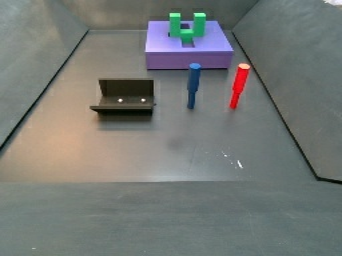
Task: Pick up the brown object. Move up. Move to above the board. Insert the brown object.
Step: Insert the brown object.
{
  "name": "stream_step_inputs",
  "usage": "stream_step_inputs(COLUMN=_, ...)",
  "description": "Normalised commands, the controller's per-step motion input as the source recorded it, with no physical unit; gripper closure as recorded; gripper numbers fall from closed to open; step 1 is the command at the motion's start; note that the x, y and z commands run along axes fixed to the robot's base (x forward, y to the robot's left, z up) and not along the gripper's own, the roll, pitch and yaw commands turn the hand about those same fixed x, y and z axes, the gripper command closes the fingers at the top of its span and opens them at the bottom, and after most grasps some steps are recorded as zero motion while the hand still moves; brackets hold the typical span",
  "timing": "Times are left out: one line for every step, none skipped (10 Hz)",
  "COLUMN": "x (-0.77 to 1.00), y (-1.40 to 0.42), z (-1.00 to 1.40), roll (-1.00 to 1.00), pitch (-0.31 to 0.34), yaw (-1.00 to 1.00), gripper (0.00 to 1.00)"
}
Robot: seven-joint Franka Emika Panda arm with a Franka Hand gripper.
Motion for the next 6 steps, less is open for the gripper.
stream_step_inputs(x=0.0, y=0.0, z=-0.02, roll=-0.01, pitch=0.0, yaw=0.0, gripper=1.0)
stream_step_inputs(x=0.0, y=0.0, z=-0.03, roll=-0.05, pitch=-0.009, yaw=0.0, gripper=1.0)
stream_step_inputs(x=0.0, y=0.0, z=-0.1, roll=-0.06, pitch=-0.04, yaw=0.0, gripper=1.0)
stream_step_inputs(x=-0.16, y=0.0, z=-0.13, roll=-0.12, pitch=-0.133, yaw=-0.08, gripper=1.0)
stream_step_inputs(x=-0.19, y=0.0, z=-0.12, roll=-0.18, pitch=-0.246, yaw=-0.53, gripper=1.0)
stream_step_inputs(x=-0.21, y=0.0, z=-0.05, roll=-0.24, pitch=-0.27, yaw=-0.75, gripper=1.0)
